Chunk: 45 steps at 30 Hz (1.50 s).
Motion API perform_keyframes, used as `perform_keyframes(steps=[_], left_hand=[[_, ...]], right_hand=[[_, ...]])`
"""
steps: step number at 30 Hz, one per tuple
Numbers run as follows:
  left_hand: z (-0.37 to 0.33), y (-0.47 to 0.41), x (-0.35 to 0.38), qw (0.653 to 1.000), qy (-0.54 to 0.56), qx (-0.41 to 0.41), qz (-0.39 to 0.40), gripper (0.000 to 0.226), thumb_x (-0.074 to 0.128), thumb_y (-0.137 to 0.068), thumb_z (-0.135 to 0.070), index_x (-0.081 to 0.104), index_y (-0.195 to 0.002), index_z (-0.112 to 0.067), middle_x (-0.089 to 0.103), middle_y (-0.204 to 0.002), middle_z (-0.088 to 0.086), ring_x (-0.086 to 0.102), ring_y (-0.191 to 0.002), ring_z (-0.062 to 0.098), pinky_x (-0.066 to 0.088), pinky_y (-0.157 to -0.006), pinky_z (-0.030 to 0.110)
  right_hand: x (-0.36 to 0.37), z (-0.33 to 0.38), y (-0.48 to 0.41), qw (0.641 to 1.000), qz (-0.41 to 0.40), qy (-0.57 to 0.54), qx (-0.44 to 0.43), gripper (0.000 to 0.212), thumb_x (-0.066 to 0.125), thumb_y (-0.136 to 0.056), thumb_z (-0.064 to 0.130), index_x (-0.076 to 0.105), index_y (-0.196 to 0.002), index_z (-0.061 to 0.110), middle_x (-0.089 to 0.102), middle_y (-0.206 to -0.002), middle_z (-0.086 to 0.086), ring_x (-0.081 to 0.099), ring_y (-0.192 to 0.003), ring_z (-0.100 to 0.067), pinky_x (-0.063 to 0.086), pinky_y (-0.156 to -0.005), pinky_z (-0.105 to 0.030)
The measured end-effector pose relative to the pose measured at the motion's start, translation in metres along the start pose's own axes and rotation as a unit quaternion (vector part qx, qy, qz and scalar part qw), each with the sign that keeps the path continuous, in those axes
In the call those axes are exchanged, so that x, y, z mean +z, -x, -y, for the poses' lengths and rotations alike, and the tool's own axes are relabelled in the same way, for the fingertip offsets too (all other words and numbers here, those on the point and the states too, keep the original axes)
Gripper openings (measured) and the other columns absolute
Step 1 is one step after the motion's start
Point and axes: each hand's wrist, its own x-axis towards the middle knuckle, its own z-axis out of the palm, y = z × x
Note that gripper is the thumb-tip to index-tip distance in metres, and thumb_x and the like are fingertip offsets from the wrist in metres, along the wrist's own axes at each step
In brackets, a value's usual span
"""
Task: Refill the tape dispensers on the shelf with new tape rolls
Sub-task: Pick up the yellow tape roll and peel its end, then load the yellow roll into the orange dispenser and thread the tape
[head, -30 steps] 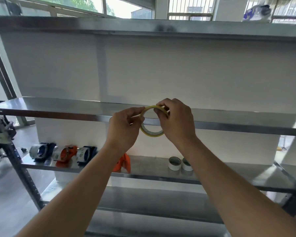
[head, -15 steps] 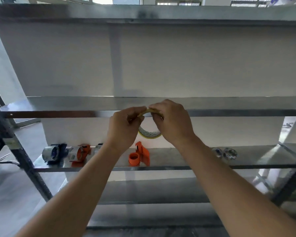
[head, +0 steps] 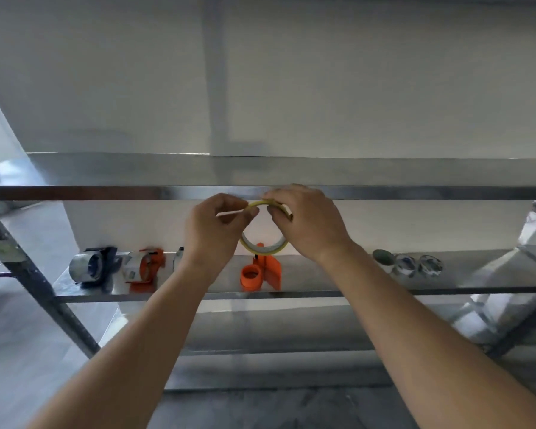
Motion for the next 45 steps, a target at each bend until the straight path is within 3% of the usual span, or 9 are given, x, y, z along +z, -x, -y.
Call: perform_keyframes(steps=[4, 8, 13, 18, 23, 31, 39, 42, 45], left_hand=[[0.018, -0.017, 0.013, 1.000, -0.020, -0.014, 0.004, 0.004, 0.084, -0.091, -0.022, 0.080, -0.093, -0.020, 0.080, -0.086, -0.008, 0.076, -0.081, 0.010, 0.064, -0.083, 0.034], [0.039, -0.031, 0.025, 0.999, -0.030, -0.028, 0.023, 0.010, 0.081, -0.092, -0.013, 0.082, -0.097, -0.022, 0.081, -0.087, -0.007, 0.076, -0.081, 0.010, 0.062, -0.082, 0.029], [0.066, -0.044, 0.040, 0.996, -0.016, -0.090, 0.014, 0.009, 0.079, -0.094, -0.009, 0.081, -0.097, -0.017, 0.079, -0.082, -0.001, 0.067, -0.058, 0.000, 0.052, -0.059, 0.013], [0.096, -0.049, 0.050, 0.990, -0.011, -0.143, 0.004, 0.010, 0.082, -0.091, -0.010, 0.081, -0.098, -0.017, 0.080, -0.082, -0.005, 0.070, -0.069, -0.001, 0.054, -0.066, 0.012], [0.139, -0.064, 0.051, 0.982, -0.009, -0.186, 0.021, 0.015, 0.085, -0.088, -0.010, 0.082, -0.100, -0.018, 0.082, -0.091, -0.002, 0.076, -0.089, 0.015, 0.061, -0.086, 0.029], [0.215, -0.089, 0.053, 0.964, 0.025, -0.253, 0.074, 0.015, 0.082, -0.089, -0.002, 0.079, -0.103, -0.006, 0.080, -0.098, 0.010, 0.072, -0.083, 0.012, 0.057, -0.071, 0.014], [0.273, -0.111, 0.049, 0.932, 0.067, -0.335, 0.121, 0.013, 0.083, -0.089, -0.007, 0.078, -0.101, -0.008, 0.078, -0.091, 0.004, 0.071, -0.081, 0.016, 0.059, -0.077, 0.030], [0.279, -0.113, 0.046, 0.919, 0.084, -0.361, 0.135, 0.015, 0.081, -0.089, -0.003, 0.077, -0.103, -0.006, 0.078, -0.082, -0.002, 0.073, -0.072, 0.008, 0.059, -0.065, 0.024], [0.286, -0.114, 0.049, 0.911, 0.086, -0.376, 0.150, 0.020, 0.081, -0.088, -0.004, 0.078, -0.107, -0.009, 0.080, -0.089, 0.003, 0.074, -0.081, 0.018, 0.063, -0.079, 0.038]], right_hand=[[0.019, -0.022, -0.018, 1.000, 0.021, 0.017, -0.011, 0.020, 0.061, -0.100, 0.035, 0.073, -0.116, 0.033, 0.075, -0.105, 0.006, 0.067, -0.092, -0.018, 0.059, -0.076, -0.039], [0.042, -0.051, -0.036, 0.999, 0.037, 0.015, -0.005, 0.017, 0.060, -0.099, 0.042, 0.073, -0.105, 0.033, 0.074, -0.093, 0.009, 0.066, -0.084, -0.017, 0.057, -0.069, -0.037], [0.086, -0.080, -0.044, 0.997, 0.076, -0.027, 0.007, 0.017, 0.059, -0.099, 0.044, 0.072, -0.102, 0.032, 0.072, -0.089, 0.010, 0.066, -0.079, -0.018, 0.055, -0.066, -0.034], [0.122, -0.096, -0.048, 0.991, 0.118, -0.056, 0.023, 0.018, 0.061, -0.099, 0.041, 0.073, -0.110, 0.034, 0.075, -0.098, 0.009, 0.067, -0.084, -0.017, 0.056, -0.071, -0.034], [0.151, -0.103, -0.049, 0.983, 0.170, -0.053, 0.031, 0.028, 0.061, -0.102, 0.037, 0.072, -0.127, 0.030, 0.073, -0.112, 0.004, 0.066, -0.096, -0.019, 0.034, -0.065, -0.021], [0.216, -0.111, -0.045, 0.959, 0.255, -0.069, 0.106, 0.035, 0.062, -0.102, 0.035, 0.067, -0.136, 0.030, 0.072, -0.125, 0.007, 0.068, -0.109, -0.015, 0.055, -0.096, -0.034], [0.266, -0.105, -0.036, 0.947, 0.236, -0.096, 0.196, 0.021, 0.063, -0.102, 0.021, 0.075, -0.120, 0.018, 0.077, -0.110, -0.001, 0.071, -0.097, -0.016, 0.056, -0.091, -0.033], [0.276, -0.103, -0.031, 0.941, 0.235, -0.104, 0.222, 0.028, 0.061, -0.101, 0.010, 0.072, -0.127, 0.012, 0.074, -0.116, -0.008, 0.069, -0.103, -0.021, 0.051, -0.093, -0.020], [0.286, -0.108, -0.025, 0.938, 0.227, -0.096, 0.243, 0.034, 0.062, -0.099, 0.007, 0.069, -0.132, 0.012, 0.070, -0.119, -0.008, 0.066, -0.106, -0.020, 0.034, -0.085, 0.003]])
